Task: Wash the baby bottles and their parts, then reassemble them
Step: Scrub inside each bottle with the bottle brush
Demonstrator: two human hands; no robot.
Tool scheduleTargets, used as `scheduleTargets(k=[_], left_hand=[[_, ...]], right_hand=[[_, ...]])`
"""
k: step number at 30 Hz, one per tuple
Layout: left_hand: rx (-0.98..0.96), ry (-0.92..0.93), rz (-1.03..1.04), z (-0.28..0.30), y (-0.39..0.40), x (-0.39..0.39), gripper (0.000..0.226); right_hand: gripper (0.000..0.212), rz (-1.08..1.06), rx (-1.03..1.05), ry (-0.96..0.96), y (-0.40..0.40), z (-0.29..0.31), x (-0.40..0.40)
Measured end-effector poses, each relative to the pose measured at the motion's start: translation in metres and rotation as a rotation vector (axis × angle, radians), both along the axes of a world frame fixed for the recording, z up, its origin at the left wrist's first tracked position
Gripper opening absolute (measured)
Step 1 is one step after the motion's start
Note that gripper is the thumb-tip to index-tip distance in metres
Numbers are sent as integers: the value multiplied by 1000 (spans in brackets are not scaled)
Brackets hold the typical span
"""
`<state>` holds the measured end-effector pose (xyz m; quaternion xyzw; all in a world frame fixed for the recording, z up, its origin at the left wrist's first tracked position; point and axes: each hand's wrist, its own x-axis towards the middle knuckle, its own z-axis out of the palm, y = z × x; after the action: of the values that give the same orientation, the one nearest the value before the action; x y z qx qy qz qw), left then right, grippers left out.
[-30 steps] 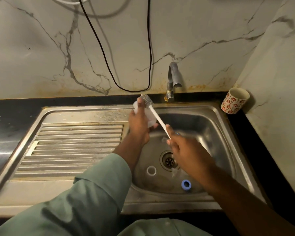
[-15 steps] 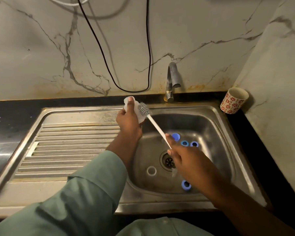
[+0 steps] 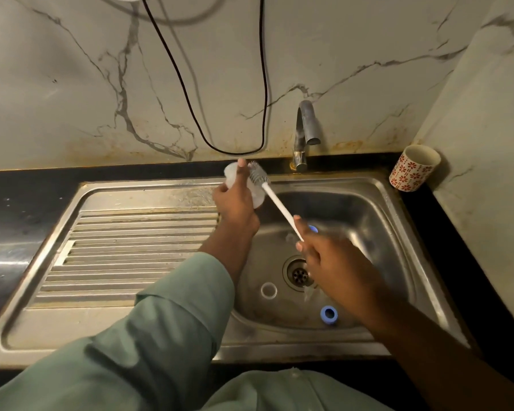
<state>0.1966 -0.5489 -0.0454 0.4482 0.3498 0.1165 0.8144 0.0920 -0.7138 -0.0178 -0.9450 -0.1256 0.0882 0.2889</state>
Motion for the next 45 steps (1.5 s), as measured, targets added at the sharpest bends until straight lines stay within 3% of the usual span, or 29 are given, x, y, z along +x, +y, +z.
scheduleTargets(k=[5,8,11,14,17,22,28,30,35,38,42,45], left_hand=[[-27,29,-16,-10,-7,0,56],[-76,-10,78,-8,1,3,52],[-5,13,69,-9,5,-1,37],[-51,10,-72,-14,-12,-10,51],[-178,-59,-63,-11,3,-2,57],[95,0,-179,-15,-4,-5,59],[74,-31,-36,-15,9,-5,71],[45,6,-80,-15,0,-7,65],[25,-30,56,-15,14,-3,41],[113,-53,-36,-18,-1,-8,39],[41,-42,45,-8,3,-3,38],[38,18,-72,-7,3,-2,44]], right_hand=[[47,-58,-22,-2,8,-4,7],[48,-22,-36,-7,4,-8,2],[49,7,-38,56,2,-9,-13],[48,-69,-38,40,6,-9,13],[48,-8,-62,14,1,-10,4],[48,-61,5,39,5,-12,10],[49,24,17,64,0,-8,-7],[48,-34,34,64,5,-9,6],[48,28,6,59,-1,-9,-10],[47,-28,23,53,6,-7,4],[48,8,-3,0,7,-3,2],[49,25,-21,10,10,2,-5]])
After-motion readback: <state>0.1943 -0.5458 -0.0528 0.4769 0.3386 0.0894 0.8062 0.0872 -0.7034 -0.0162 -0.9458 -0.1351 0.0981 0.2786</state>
